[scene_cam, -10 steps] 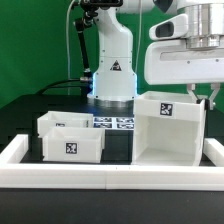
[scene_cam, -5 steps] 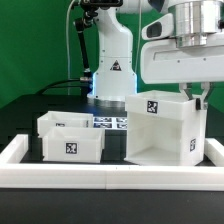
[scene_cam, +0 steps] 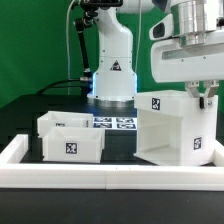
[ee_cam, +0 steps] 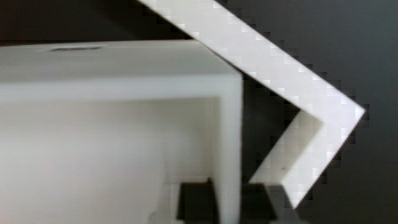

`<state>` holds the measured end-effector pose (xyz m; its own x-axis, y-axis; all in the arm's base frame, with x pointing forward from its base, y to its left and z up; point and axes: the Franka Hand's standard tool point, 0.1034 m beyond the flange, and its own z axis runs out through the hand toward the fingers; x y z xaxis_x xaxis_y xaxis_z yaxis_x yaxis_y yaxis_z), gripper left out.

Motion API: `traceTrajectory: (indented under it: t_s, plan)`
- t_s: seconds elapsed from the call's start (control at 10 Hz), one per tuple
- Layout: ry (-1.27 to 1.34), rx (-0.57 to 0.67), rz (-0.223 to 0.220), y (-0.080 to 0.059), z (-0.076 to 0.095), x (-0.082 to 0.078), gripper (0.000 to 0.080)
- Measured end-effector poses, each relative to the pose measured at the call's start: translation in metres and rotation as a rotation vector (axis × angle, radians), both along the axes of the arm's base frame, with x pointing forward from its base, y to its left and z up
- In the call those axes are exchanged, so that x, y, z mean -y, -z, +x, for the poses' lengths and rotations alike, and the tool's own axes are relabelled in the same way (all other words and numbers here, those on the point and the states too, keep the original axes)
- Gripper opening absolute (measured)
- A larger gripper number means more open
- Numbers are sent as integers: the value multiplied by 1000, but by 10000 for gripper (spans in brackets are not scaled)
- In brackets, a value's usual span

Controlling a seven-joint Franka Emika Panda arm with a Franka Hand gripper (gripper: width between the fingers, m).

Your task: Assemble drawer

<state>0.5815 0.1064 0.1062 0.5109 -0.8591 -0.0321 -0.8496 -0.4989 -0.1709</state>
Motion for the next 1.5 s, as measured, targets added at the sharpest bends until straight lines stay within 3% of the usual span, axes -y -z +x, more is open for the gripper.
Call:
traceTrajectory:
  t_s: [0.7, 1.2, 1.5]
  plan:
    - [450, -57, 111, 2, 20, 3, 39]
    - [486, -77, 121, 5, 38, 2, 39]
    - [493, -72, 126, 5, 57, 3, 39]
